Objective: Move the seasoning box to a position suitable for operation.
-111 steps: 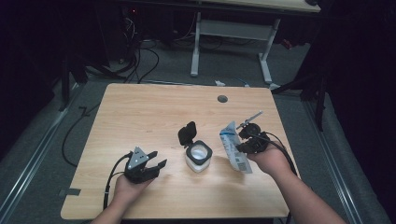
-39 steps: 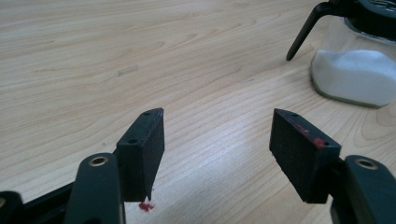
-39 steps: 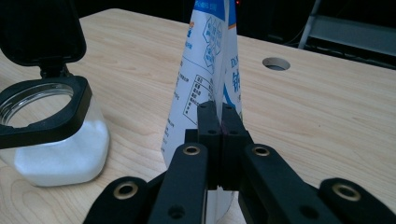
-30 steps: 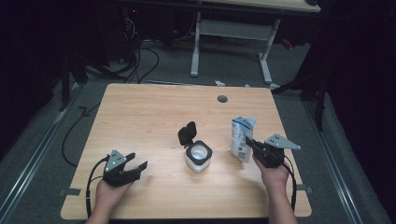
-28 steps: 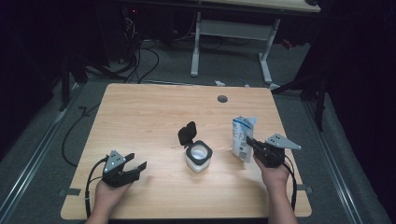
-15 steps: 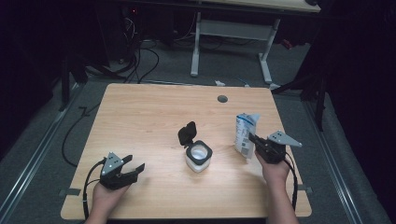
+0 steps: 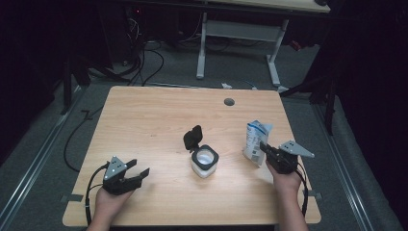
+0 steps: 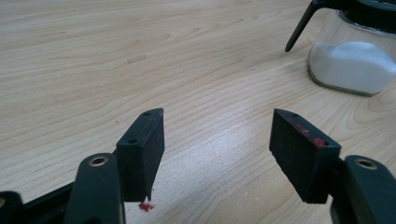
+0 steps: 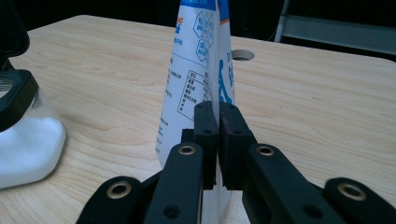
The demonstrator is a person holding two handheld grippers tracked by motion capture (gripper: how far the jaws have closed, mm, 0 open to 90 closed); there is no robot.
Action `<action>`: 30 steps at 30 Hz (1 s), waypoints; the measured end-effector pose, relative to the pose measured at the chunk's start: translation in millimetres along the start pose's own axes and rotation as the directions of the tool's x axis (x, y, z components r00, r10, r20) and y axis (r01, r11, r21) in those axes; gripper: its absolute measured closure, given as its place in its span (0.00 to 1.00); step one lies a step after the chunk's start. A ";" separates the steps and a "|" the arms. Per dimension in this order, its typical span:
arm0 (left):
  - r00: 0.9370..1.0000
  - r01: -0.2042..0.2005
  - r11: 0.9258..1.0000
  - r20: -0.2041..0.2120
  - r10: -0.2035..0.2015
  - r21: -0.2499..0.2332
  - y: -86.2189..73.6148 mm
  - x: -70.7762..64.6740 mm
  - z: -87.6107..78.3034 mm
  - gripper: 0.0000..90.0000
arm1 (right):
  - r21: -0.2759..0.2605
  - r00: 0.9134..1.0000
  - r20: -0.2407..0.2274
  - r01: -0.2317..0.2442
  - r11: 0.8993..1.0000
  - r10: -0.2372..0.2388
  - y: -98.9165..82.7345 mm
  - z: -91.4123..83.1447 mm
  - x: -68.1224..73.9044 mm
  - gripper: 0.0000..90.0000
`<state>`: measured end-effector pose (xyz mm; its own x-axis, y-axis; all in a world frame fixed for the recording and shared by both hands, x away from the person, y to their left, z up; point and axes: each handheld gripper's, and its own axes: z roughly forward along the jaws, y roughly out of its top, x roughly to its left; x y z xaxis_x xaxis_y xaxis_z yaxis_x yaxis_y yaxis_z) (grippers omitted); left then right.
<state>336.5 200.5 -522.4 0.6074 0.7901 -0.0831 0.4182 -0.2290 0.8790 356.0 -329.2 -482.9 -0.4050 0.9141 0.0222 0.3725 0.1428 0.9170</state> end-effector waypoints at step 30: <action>1.000 0.001 1.000 0.005 -0.001 0.006 0.0 -1.6 1.1 0.40 | 0.014 1.000 -0.007 -0.003 1.000 0.003 1.9 4.0 6.5 0.76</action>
<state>336.3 198.6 -522.8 0.6103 0.7874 -0.0863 0.4229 -0.2318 0.8760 357.4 -321.5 -482.6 -0.4097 0.9118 0.0282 0.3857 0.1451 0.9111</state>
